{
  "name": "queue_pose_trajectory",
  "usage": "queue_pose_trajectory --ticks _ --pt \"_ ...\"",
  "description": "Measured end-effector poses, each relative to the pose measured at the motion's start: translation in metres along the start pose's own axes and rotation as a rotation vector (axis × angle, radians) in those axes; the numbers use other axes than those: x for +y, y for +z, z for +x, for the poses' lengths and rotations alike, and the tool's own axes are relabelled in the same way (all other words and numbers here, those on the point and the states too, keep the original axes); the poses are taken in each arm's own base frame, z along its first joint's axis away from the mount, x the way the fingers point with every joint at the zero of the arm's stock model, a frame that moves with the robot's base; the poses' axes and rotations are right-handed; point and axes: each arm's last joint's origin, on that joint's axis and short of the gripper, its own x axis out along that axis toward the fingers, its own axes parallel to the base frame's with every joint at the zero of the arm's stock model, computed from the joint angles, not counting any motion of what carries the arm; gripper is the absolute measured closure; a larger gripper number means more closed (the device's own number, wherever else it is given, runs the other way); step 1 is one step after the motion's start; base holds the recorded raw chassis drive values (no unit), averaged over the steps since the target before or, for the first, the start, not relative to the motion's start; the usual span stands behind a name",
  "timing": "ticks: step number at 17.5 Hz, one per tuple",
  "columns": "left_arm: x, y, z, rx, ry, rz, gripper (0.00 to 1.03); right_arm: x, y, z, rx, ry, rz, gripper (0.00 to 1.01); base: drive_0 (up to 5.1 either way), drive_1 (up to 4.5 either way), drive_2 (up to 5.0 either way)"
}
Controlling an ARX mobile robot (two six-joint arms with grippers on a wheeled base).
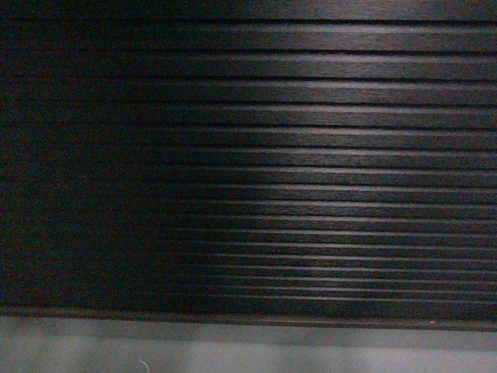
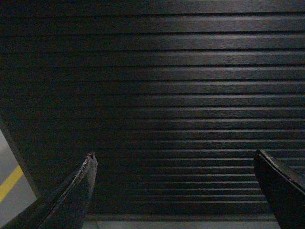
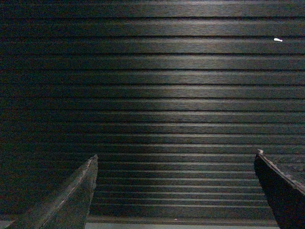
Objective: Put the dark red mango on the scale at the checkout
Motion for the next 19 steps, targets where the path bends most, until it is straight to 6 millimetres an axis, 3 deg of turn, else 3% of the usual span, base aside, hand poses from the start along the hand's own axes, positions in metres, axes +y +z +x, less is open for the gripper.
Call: queue_pose_trajectory --ticks 19 --pt "0.0000 -0.0001 0.0000 0.001 0.000 0.000 0.05 0.0000 0.0000 0.0000 0.000 0.000 0.000 0.03 0.0 0.00 0.0"
